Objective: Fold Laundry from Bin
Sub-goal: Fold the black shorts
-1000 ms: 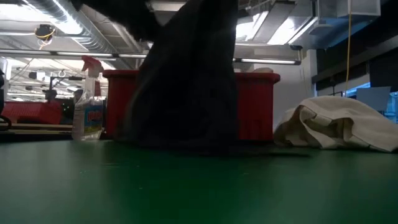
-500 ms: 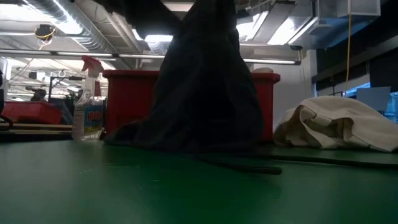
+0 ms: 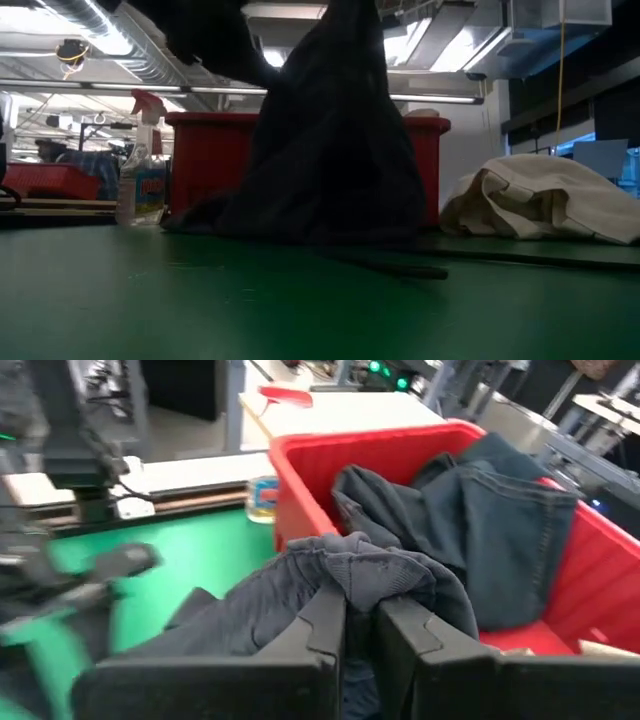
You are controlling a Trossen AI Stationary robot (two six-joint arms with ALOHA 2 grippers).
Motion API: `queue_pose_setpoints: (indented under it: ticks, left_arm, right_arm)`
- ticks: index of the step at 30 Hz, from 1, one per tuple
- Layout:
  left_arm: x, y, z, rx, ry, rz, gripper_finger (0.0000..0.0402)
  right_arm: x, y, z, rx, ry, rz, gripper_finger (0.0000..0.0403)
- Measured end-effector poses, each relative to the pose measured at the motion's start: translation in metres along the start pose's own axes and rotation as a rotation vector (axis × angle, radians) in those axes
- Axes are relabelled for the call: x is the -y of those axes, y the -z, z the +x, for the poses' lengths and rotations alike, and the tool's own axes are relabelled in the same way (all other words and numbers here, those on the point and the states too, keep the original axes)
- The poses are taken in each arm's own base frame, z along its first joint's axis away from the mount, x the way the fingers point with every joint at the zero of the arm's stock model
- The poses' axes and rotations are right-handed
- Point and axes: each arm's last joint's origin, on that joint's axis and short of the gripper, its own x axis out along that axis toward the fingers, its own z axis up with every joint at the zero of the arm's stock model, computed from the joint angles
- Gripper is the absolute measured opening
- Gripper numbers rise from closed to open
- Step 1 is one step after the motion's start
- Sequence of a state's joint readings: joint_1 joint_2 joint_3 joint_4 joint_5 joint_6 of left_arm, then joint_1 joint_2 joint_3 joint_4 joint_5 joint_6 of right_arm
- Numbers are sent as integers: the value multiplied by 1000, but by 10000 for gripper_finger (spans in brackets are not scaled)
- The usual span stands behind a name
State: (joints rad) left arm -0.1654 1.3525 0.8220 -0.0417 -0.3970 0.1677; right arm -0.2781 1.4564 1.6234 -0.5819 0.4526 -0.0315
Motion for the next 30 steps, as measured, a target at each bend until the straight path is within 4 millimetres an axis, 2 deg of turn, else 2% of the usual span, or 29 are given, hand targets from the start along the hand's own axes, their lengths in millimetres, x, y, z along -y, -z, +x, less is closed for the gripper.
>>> queue_pose_setpoints:
  ticks: [3, 7, 10, 13, 14, 18, 22, 30]
  left_arm:
    - [4, 1, 0, -13, 14, 16, 179]
    - [-1, 6, 5, -48, -14, 29, 179]
    - [-8, 16, 0, -179, -194, 79, 177]
    - [-16, 22, -17, -256, -364, 61, 171]
    - [-16, 20, -22, -236, -335, 38, 169]
    - [-6, 3, -28, -50, 32, -21, 155]
    - [-8, -2, -14, 6, 33, 0, 144]
    - [-7, 13, 26, -68, 6, 11, 141]
  right_arm:
    - [7, 1, 5, -11, 22, 8, 33]
    - [10, 3, 13, -24, 26, 12, 33]
    - [10, 5, 17, -42, 30, 6, 33]
    - [11, 8, 21, -64, 34, 1, 33]
    - [11, 9, 21, -71, 31, -2, 33]
    - [9, 8, 25, -64, 29, 0, 33]
    - [8, 7, 28, -49, 14, 4, 33]
    - [6, 8, 31, -56, 10, -19, 33]
